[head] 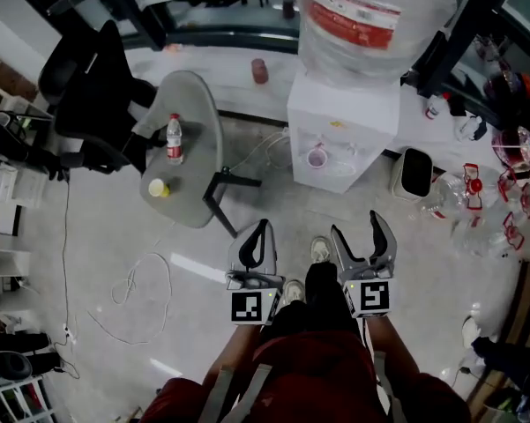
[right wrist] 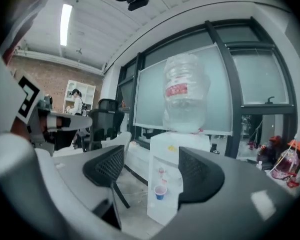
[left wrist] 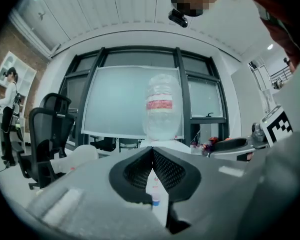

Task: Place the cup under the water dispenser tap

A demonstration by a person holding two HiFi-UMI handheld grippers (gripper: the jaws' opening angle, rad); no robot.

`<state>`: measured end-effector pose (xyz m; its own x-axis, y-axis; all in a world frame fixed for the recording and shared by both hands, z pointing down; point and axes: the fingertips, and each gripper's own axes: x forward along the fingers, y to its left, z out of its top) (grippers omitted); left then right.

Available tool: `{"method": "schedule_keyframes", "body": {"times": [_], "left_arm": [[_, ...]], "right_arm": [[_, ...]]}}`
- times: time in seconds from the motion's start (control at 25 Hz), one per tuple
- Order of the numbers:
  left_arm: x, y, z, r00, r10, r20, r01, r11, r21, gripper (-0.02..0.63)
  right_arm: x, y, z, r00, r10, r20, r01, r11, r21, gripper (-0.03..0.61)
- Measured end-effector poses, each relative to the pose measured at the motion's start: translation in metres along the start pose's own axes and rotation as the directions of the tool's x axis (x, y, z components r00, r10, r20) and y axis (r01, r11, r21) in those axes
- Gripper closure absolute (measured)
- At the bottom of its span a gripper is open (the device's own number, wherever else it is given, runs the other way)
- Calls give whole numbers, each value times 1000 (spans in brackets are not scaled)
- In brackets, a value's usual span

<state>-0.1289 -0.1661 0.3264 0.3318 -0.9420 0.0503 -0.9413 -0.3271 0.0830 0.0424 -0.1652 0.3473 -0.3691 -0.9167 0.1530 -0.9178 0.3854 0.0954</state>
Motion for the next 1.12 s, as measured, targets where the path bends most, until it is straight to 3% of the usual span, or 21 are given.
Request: {"method": "schedule_keyframes", "body": {"times": [0.24, 0.6, 1.12], "left_arm": [[-24, -14, 80, 992, -60, 109, 53, 996, 67, 615], [-51, -16, 117, 981, -76, 176, 51, 988, 144, 615], [-62, -16, 126, 977, -80, 200, 50, 987, 155, 616]], "right_arm": [[-41, -1, 87, 997, -22, 74, 23, 1000, -13, 247], [-71, -12, 117, 984, -111, 142, 121, 991, -63, 255], [-77, 0, 132, 975, -108, 196, 126, 988, -86, 496]]}}
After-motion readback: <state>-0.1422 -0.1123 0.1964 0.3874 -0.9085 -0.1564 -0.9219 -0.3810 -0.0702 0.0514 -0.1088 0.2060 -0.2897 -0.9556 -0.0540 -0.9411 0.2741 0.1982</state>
